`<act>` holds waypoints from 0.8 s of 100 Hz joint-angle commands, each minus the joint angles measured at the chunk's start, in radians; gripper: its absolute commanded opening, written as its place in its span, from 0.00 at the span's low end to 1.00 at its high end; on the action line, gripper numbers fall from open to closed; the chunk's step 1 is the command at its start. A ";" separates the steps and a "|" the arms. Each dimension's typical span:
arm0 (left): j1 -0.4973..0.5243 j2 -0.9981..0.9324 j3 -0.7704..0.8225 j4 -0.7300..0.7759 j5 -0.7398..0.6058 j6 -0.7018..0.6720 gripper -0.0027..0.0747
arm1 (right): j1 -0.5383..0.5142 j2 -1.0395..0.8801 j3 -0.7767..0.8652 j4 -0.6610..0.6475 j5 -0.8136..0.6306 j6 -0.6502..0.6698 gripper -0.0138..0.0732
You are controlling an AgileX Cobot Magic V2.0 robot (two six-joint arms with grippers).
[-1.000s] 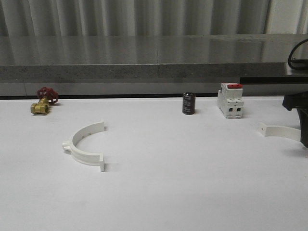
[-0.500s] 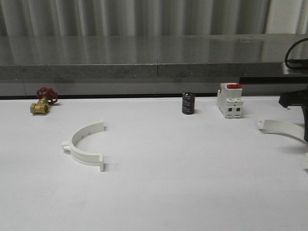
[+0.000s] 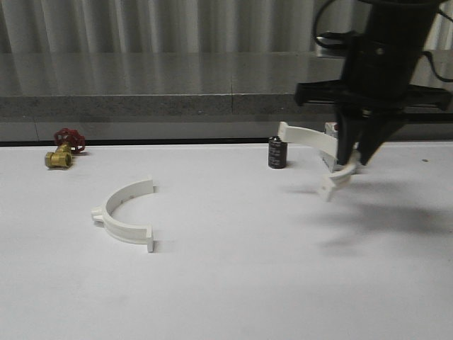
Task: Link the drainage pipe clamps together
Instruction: 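Carry the clamp half toward the placed half with the right gripper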
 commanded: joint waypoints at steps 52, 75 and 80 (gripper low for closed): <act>0.001 0.011 -0.025 0.001 -0.071 -0.001 0.01 | 0.235 0.236 -0.357 -0.002 0.125 0.244 0.12; 0.001 0.011 -0.025 0.001 -0.071 -0.001 0.01 | 0.267 0.325 -0.473 0.042 0.147 0.265 0.12; 0.001 0.011 -0.025 0.001 -0.071 -0.001 0.01 | 0.271 0.341 -0.493 0.042 0.149 0.272 0.12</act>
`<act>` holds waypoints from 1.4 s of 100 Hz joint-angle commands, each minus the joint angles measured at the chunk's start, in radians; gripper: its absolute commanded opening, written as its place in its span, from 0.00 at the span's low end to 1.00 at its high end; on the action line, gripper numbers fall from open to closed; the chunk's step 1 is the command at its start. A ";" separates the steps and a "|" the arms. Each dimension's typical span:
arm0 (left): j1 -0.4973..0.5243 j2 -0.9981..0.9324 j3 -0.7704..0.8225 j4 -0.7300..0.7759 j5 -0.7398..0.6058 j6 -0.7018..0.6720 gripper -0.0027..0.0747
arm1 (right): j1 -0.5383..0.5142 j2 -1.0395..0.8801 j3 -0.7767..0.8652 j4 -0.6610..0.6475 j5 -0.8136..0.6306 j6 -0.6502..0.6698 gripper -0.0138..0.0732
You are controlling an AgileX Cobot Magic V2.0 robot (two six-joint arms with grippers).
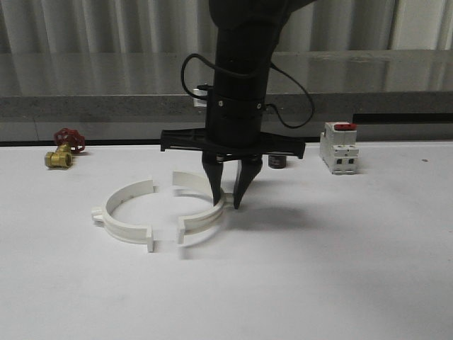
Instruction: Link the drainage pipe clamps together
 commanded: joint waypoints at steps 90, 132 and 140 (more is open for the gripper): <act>0.001 0.011 -0.025 0.001 -0.071 -0.001 0.01 | 0.028 -0.010 -0.129 0.016 -0.026 -0.019 0.67; 0.001 0.011 -0.025 0.001 -0.071 -0.001 0.01 | 0.034 -0.167 -0.123 -0.077 0.129 -0.209 0.11; 0.001 0.011 -0.025 0.001 -0.071 -0.001 0.01 | 0.034 -0.204 -0.108 -0.115 0.145 -0.216 0.09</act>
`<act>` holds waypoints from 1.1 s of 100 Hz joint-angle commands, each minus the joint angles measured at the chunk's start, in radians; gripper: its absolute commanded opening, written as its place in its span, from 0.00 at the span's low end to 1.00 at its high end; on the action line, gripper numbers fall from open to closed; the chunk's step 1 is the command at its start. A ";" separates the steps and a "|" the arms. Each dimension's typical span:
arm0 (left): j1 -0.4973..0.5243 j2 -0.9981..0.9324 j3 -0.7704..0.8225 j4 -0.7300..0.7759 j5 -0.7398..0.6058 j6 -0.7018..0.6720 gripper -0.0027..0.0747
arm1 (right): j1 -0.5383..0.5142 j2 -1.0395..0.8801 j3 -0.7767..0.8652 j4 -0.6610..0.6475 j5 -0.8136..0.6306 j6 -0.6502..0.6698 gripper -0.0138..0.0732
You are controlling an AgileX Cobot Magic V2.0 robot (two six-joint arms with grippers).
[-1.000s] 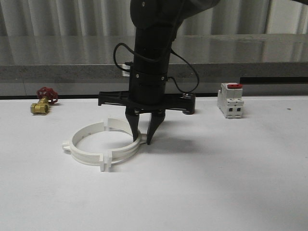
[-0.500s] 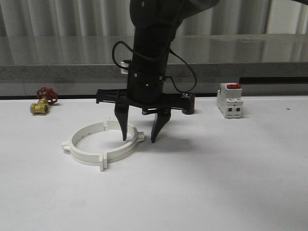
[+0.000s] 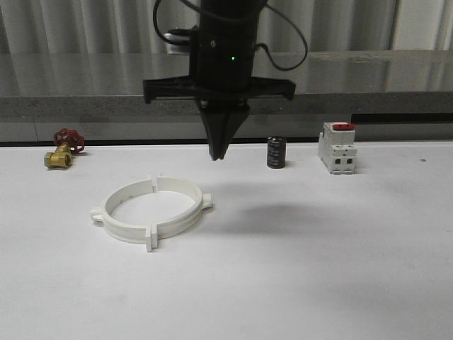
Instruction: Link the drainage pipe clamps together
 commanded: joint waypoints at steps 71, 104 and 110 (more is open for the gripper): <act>0.001 0.011 -0.025 0.001 -0.071 -0.001 0.01 | -0.187 -0.645 0.453 0.012 -0.088 -0.197 0.09; 0.001 0.011 -0.025 0.001 -0.071 -0.001 0.01 | -0.324 -0.911 0.675 0.018 -0.137 -0.197 0.09; 0.001 0.011 -0.025 0.001 -0.071 -0.001 0.01 | -0.348 -0.957 0.717 0.018 -0.144 -0.197 0.09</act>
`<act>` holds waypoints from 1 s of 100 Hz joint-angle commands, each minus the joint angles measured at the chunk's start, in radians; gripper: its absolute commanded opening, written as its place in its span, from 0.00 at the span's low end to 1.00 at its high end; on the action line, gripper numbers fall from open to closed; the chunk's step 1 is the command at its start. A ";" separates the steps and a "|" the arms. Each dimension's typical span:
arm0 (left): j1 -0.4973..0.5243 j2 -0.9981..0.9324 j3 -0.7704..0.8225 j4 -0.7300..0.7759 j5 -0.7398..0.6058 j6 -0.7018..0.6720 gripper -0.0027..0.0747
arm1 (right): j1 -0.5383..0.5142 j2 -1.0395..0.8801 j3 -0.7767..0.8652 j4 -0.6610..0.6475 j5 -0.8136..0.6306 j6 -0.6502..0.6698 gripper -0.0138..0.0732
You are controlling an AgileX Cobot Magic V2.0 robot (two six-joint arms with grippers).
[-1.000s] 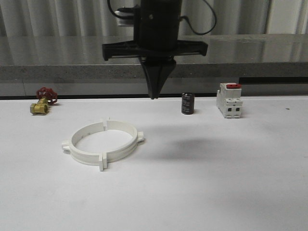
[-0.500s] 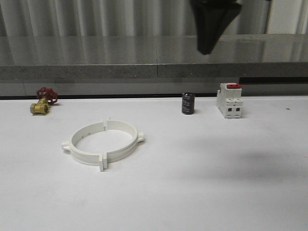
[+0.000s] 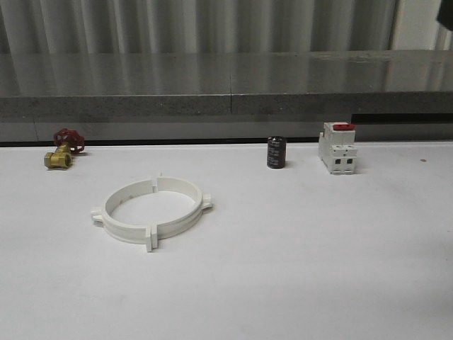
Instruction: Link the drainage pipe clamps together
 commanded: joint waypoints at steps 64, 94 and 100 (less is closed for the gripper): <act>0.001 0.011 -0.025 0.001 -0.071 -0.001 0.01 | -0.275 -0.554 0.484 -0.093 -0.422 -0.011 0.09; 0.001 0.011 -0.025 0.001 -0.071 -0.001 0.01 | -0.275 -0.744 0.685 -0.104 -0.615 -0.005 0.09; 0.001 0.011 -0.025 0.001 -0.071 -0.001 0.01 | -0.275 -0.792 0.719 -0.104 -0.615 -0.001 0.09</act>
